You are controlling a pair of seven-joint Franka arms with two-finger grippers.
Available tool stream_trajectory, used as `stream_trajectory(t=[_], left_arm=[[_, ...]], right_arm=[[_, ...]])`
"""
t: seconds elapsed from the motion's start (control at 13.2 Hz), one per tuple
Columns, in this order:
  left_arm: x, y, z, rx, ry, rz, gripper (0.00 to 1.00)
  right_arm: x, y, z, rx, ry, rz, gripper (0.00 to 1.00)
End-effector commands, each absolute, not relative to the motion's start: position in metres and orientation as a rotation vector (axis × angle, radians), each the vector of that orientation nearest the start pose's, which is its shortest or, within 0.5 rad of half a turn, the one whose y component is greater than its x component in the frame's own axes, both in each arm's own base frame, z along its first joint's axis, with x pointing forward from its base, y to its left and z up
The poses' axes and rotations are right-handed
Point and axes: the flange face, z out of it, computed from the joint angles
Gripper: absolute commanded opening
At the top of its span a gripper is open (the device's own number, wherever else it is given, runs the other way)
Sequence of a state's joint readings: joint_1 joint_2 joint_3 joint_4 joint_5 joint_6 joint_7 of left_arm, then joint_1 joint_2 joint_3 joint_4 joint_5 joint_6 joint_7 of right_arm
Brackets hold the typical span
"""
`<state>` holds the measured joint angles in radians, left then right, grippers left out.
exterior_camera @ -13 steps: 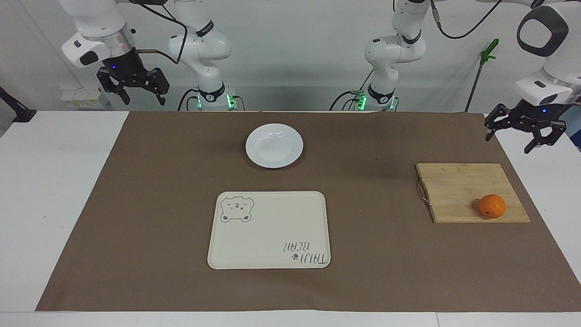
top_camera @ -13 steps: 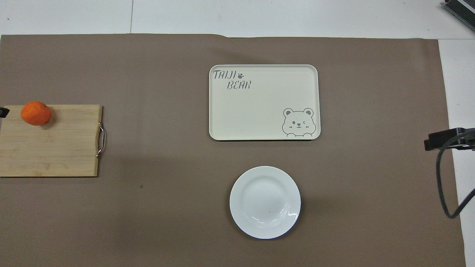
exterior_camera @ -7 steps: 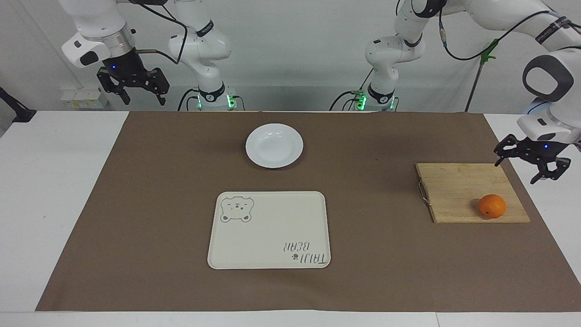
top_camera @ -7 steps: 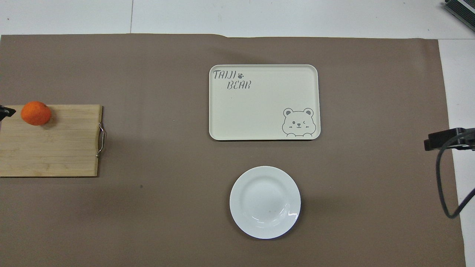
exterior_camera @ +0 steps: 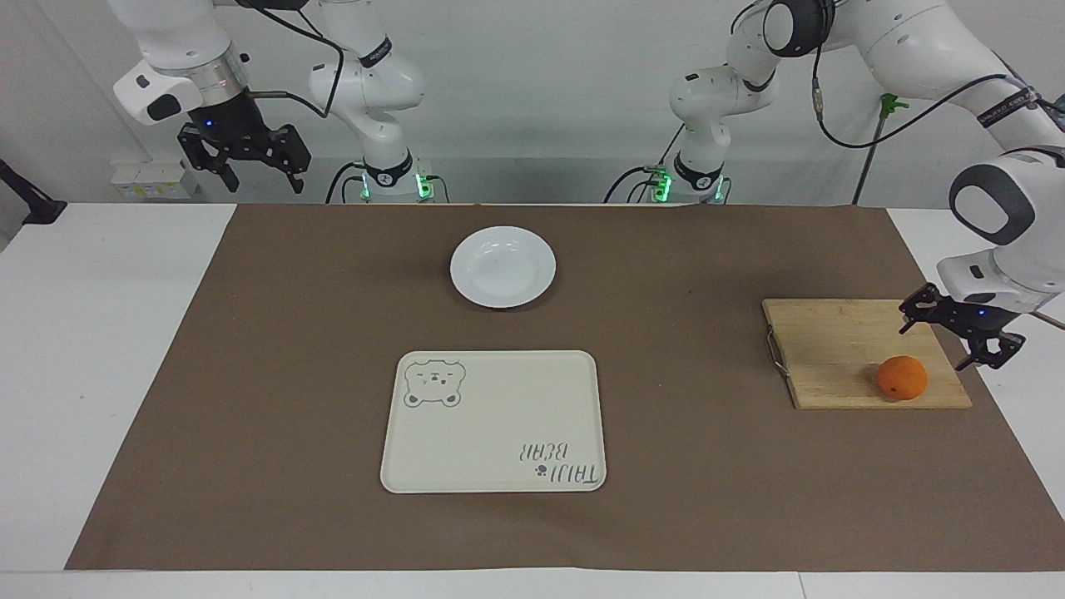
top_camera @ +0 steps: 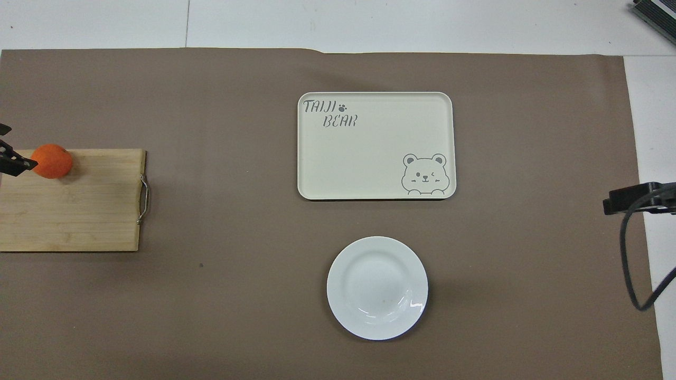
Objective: Place orange and plate with both arms
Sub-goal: 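Reach the left gripper to the orange and close on it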
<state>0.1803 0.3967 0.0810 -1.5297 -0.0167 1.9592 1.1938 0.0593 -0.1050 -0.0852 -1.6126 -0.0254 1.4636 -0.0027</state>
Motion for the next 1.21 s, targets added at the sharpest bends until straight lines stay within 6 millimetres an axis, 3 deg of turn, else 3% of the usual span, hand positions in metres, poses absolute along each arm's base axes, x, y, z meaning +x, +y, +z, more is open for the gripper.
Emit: stream_trajectory(t=[0.0,0.15,0.45,0.61,0.83,0.91,0.99,1.06,1.14], left_arm=[[0.653,0.178,0.402,-2.734,1.401,-0.045,1.0],[0.643,0.182,0.372,-2.722,1.382,-0.076,1.0],[0.633,0.179,0.334,-2.732,1.363,-0.082,1.0],[0.631,0.174,0.323,-2.725,1.35,-0.102,1.0],[0.63,0.176,0.323,-2.731,1.337,-0.103,1.0],[0.631,0.175,0.325,-2.73,1.339,-0.102,0.82],[0.631,0.173,0.327,-2.732,1.337,-0.103,0.33],[0.629,0.177,0.33,-2.737,1.324,-0.105,0.02],[0.629,0.178,0.334,-2.737,1.321,-0.107,0.0]], right_arm=[[0.503,-0.022,0.651,-3.151,0.006,0.064,1.0],[0.502,-0.022,0.651,-3.15,0.006,0.066,1.0],[0.503,-0.022,0.651,-3.151,0.006,0.064,1.0],[0.503,-0.022,0.651,-3.151,0.006,0.064,1.0],[0.503,-0.022,0.651,-3.151,0.006,0.064,1.0],[0.503,-0.022,0.651,-3.151,0.006,0.064,1.0],[0.503,-0.022,0.651,-3.151,0.006,0.064,1.0],[0.503,-0.022,0.651,-3.151,0.008,0.064,1.0],[0.503,-0.022,0.651,-3.151,0.008,0.064,1.0]])
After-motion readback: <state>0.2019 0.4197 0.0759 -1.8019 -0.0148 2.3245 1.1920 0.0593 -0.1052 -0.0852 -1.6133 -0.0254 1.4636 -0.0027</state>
